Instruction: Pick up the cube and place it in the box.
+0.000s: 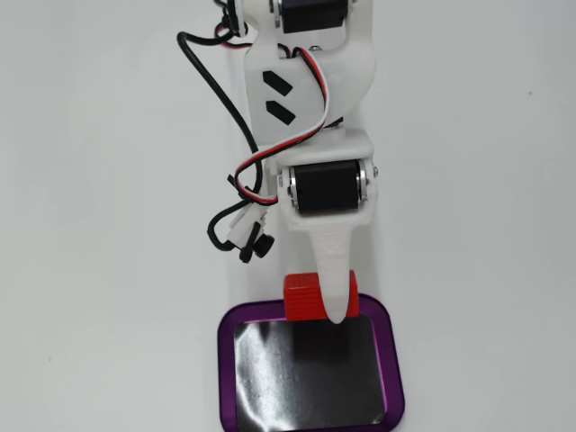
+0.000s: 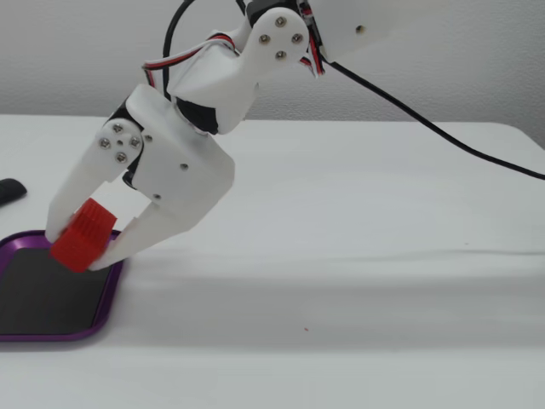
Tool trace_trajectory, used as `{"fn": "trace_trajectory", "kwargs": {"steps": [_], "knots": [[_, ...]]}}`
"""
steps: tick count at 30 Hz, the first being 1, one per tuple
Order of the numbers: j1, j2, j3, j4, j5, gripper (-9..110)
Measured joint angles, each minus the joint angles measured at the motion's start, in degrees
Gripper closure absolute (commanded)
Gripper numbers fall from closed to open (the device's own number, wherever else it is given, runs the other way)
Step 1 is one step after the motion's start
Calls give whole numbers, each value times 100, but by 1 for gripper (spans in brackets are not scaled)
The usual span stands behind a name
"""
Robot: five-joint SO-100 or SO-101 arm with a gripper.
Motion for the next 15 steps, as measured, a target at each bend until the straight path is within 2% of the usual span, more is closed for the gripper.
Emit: {"fn": "trace_trajectory", "kwargs": {"steps": [4, 10, 15], "knots": [[0, 0, 0, 167, 0, 94], [0, 0, -9, 642, 0, 82], [0, 0, -9, 800, 0, 81]]}}
